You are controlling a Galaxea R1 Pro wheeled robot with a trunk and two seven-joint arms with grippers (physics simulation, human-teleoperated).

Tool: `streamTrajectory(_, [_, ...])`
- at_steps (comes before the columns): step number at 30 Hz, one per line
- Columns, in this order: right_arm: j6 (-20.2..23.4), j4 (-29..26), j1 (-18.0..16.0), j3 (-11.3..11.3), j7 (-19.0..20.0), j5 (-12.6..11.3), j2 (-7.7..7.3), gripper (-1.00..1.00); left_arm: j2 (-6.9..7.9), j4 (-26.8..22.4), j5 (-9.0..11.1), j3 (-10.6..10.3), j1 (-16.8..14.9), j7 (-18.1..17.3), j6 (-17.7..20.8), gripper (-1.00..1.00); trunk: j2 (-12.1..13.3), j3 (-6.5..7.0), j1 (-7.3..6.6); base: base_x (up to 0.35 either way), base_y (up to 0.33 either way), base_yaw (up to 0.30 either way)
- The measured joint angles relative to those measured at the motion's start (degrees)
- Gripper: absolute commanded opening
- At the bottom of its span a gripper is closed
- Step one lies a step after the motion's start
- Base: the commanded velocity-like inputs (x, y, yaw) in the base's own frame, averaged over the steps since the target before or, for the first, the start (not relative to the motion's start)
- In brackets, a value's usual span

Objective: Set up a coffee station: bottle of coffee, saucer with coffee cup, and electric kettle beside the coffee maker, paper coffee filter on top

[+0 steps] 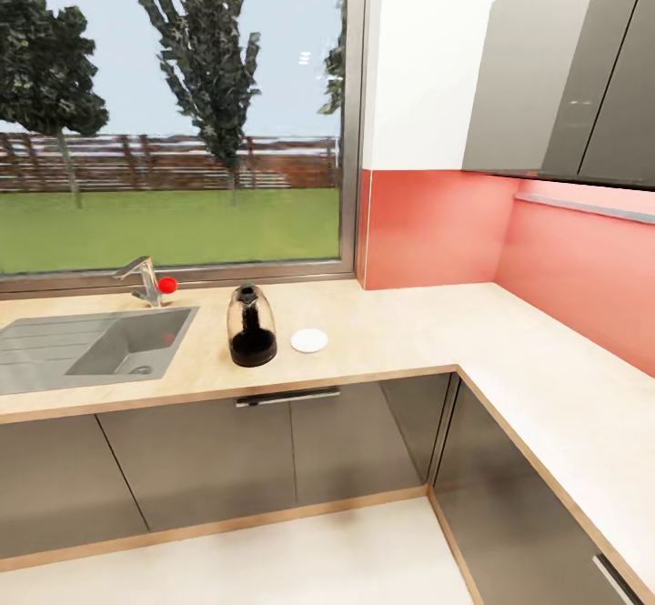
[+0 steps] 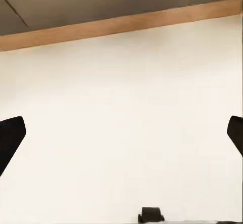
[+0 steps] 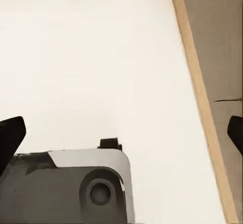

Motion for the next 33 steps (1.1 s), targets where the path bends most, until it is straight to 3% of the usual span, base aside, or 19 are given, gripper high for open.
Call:
streamTrajectory(2, [-0.05, -9.89, -0.02, 2.63, 0.88, 3.29, -0.12, 1.0, -0.37, -3.23, 2.34, -0.06, -5.4, -1.44, -0.18, 1.0, 0.0, 0.0, 0.0, 0.0, 0.0, 0.0])
streamTrajectory(5, [-0.04, -17.2, -0.04, 4.17, 3.58, 6.5, -0.15, 1.0, -0.86, -5.38, 4.38, -0.06, -9.2, -5.26, 0.23, 1.0, 0.0, 0.0, 0.0, 0.0, 0.0, 0.0])
streamTrajectory(10, [0.14, -26.13, -0.21, 4.72, 8.21, 7.88, -0.09, 1.0, -1.04, -7.21, 8.03, -0.02, -14.68, -10.76, 0.6, 1.0, 0.0, 0.0, 0.0, 0.0, 0.0, 0.0])
streamTrajectory(16, [0.62, -33.35, -3.64, 4.86, 11.4, 7.91, 0.21, 1.0, -1.04, -7.77, 11.31, -0.08, -20.82, -12.91, 4.33, 1.0, 0.0, -0.01, -0.01, 0.0, 0.0, 0.0])
streamTrajectory(20, [2.68, -35.63, -9.75, 4.9, 12.23, 7.81, 0.81, 1.0, -1.04, -8.64, 12.19, -0.09, -24.61, -14.11, 11.04, 1.0, 0.0, -0.01, -0.01, 0.0, 0.0, 0.0])
streamTrajectory(25, [9.39, -36.21, -17.8, 4.93, 14.27, 7.9, 3.11, 1.0, -0.76, -11.28, 12.66, 0.01, -27.15, -17.96, 16.72, 1.0, 0.0, -0.01, -0.01, 0.0, 0.0, 0.0])
streamTrajectory(28, [16.03, -36.33, -25.05, 5.07, 17.31, 7.89, 6.15, 1.0, -0.54, -15.62, 14.03, 0.19, -28.39, -20.81, 25.89, 1.0, 0.0, 0.0, -0.01, 0.0, 0.0, 0.0])
streamTrajectory(29, [19.75, -36.25, -29.26, 5.05, 18.04, 7.88, 8.24, 1.0, -0.72, -19.3, 15.62, 0.19, -29.61, -21.27, 32.36, 1.0, 0.02, 0.01, -0.01, 0.0, 0.0, 0.0])
streamTrajectory(30, [21.22, -36.16, -31.84, 5.02, 18.1, 7.77, 8.89, 1.0, -0.84, -20.22, 15.8, 0.16, -30.3, -21.28, 34.25, 1.0, -0.01, 0.01, -0.02, 0.0, 0.0, 0.0])
streamTrajectory(33, [25.55, -35.95, -35.1, 5.01, 18.05, 7.77, 9.79, 1.0, -0.98, -21.19, 16.05, 0.07, -31.91, -21.23, 38.86, 1.0, 0.01, 0.0, -0.01, 0.0, 0.0, 0.0])
